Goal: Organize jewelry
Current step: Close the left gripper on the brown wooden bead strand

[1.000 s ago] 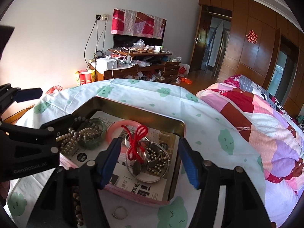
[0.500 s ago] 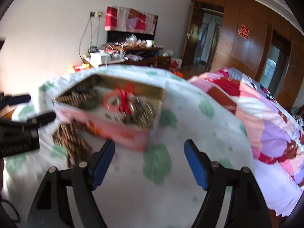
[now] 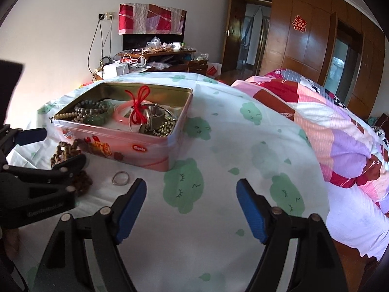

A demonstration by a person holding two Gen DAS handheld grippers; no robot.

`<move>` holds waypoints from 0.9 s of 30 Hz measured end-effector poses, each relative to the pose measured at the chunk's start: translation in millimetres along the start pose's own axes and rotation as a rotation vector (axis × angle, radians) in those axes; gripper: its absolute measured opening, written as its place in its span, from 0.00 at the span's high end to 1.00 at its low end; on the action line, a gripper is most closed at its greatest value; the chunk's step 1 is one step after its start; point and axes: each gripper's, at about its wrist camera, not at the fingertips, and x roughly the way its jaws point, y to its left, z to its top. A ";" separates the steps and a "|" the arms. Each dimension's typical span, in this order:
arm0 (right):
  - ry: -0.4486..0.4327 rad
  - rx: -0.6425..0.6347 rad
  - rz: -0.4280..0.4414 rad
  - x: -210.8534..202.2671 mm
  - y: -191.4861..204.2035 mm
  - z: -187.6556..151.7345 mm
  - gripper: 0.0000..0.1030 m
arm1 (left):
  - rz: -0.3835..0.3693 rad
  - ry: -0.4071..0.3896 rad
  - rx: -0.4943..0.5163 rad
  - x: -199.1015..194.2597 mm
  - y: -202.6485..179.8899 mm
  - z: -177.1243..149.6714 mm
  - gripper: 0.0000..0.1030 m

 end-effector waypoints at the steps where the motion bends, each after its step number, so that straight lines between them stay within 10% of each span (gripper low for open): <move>1: 0.000 -0.003 -0.001 0.1 0.7 -0.1 0.24 | -0.009 0.006 -0.011 0.1 7.4 -2.5 0.19; 12: 0.010 -0.035 -0.011 -0.3 7.6 -0.3 0.24 | -0.109 0.046 -0.192 -2.3 69.0 -31.1 0.19; 19: 0.023 -0.056 0.022 -1.2 17.7 0.4 0.24 | -0.092 0.026 -0.139 -5.2 58.6 -26.7 0.19; 27: 0.062 -0.081 0.045 5.6 30.7 11.5 0.24 | -0.117 0.053 -0.106 9.3 54.3 -23.2 0.74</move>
